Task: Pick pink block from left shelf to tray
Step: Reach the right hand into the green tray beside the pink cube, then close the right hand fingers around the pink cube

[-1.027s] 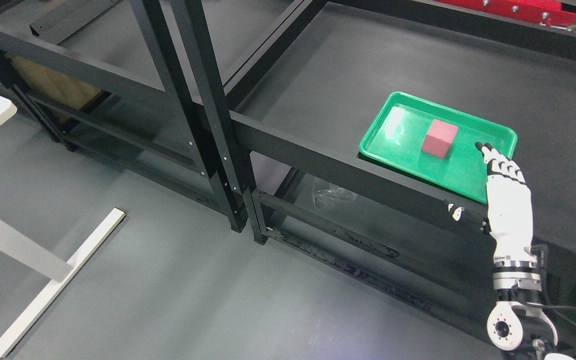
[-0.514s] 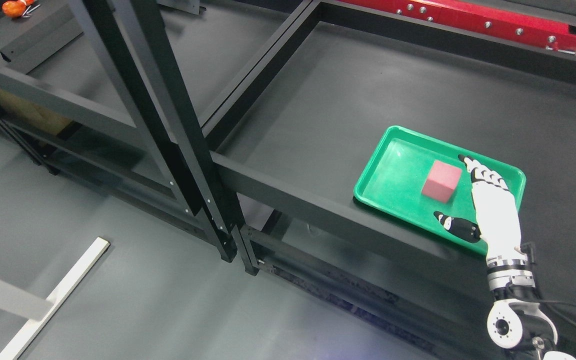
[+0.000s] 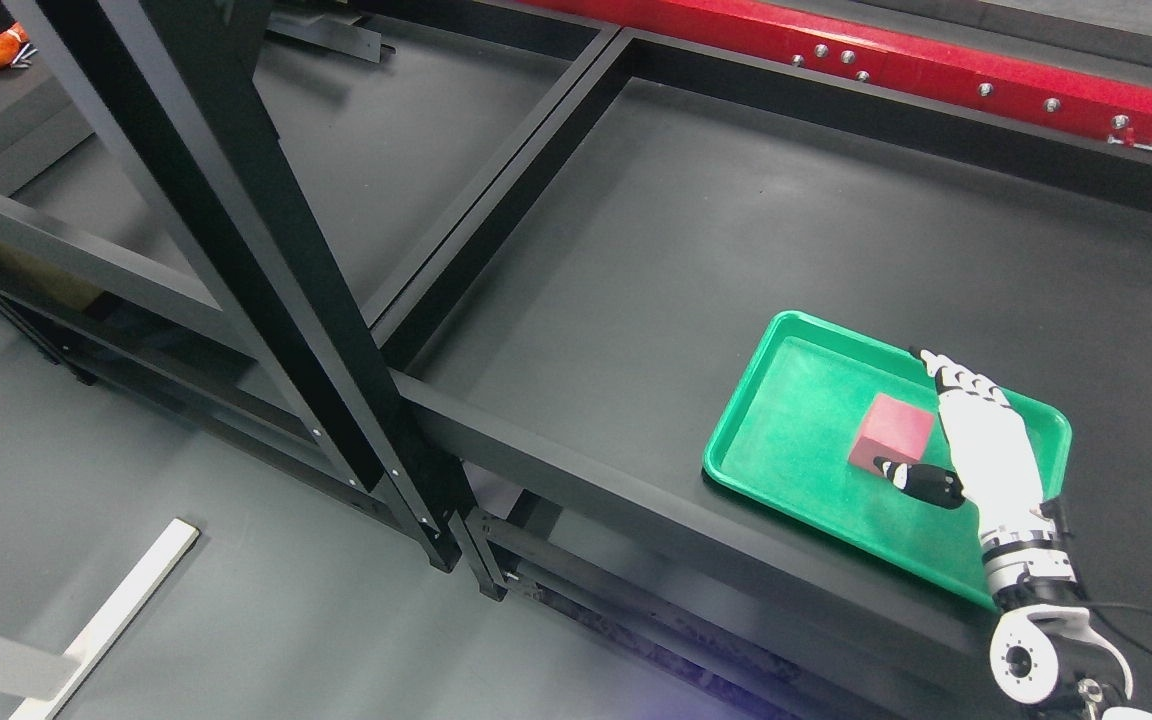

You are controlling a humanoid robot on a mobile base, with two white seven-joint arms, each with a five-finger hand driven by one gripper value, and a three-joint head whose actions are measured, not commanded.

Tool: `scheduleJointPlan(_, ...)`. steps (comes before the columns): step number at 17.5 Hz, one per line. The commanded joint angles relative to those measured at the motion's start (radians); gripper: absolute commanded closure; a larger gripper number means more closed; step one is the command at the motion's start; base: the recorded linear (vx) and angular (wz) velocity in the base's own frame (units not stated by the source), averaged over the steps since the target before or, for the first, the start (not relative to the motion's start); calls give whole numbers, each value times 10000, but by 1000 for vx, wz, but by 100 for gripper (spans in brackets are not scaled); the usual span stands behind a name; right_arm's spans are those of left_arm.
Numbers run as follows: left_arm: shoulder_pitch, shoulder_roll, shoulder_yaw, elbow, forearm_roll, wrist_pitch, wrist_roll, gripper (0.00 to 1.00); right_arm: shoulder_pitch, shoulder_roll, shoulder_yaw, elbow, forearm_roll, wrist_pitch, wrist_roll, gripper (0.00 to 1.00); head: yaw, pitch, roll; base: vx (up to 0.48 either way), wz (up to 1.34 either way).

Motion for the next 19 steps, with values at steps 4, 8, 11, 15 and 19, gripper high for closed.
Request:
scheduleJointPlan(4,93,175,0,0,-15,0,8,0,84,-973,384,560,9,-2,223,4,0,0,0,79,0)
scheduleJointPlan(8,93,175,0,0,-15,0,8,0,69,-1188,752,728,9,-2,466,4,0,0,0,37,1)
scheduleJointPlan(11,93,175,0,0,-15,0,8,0,-53,-1203,906,1035,9,-2,774,4,0,0,0,11,0)
scheduleJointPlan(15,93,175,0,0,-15,0,8,0,-436,-1219,1029,1434,9,-2,790,4,0,0,0,0,0)
scheduleJointPlan(19,93,175,0,0,-15,0,8,0,-850,-1204,1074,1694,24,-2,790,4,0,0,0,0,0)
